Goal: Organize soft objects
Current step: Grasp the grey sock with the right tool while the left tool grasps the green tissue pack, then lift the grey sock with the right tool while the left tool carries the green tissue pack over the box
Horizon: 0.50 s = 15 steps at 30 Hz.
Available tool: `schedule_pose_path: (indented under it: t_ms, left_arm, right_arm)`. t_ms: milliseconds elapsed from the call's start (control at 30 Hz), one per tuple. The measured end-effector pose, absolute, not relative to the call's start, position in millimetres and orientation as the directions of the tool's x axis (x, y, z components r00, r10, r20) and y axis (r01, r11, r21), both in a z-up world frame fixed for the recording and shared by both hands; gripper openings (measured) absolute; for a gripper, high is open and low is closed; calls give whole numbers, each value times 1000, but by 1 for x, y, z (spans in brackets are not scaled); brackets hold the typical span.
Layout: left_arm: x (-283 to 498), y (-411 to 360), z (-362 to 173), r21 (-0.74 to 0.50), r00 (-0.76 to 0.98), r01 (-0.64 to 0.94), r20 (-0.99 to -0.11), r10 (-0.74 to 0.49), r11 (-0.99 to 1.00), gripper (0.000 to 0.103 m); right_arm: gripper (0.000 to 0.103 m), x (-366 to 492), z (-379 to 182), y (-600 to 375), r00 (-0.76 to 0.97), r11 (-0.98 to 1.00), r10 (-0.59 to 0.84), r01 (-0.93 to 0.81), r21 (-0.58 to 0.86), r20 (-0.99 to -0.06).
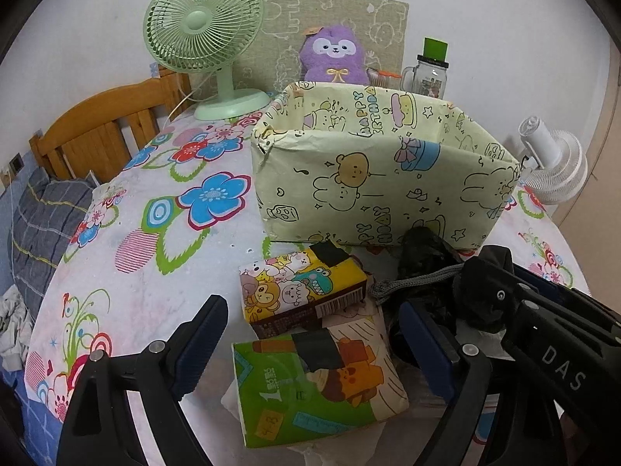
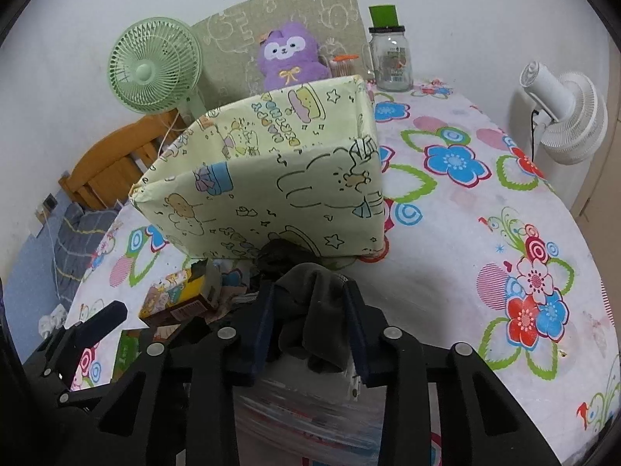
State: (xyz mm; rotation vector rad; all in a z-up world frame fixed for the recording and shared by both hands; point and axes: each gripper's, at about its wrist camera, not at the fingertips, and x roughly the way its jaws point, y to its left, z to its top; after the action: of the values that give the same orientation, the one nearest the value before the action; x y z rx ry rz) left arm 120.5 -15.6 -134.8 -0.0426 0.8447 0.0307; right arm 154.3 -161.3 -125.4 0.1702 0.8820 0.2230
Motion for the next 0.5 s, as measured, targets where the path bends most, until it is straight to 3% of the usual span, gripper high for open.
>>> schedule_pose_path:
  t_ms: [500]
  left_arm:
    - [110,-11,-146,-71,643,-32,-765,-34,997,79]
  right_arm:
    - [34,135,-115,-149,648,972,235,-141,189,-725]
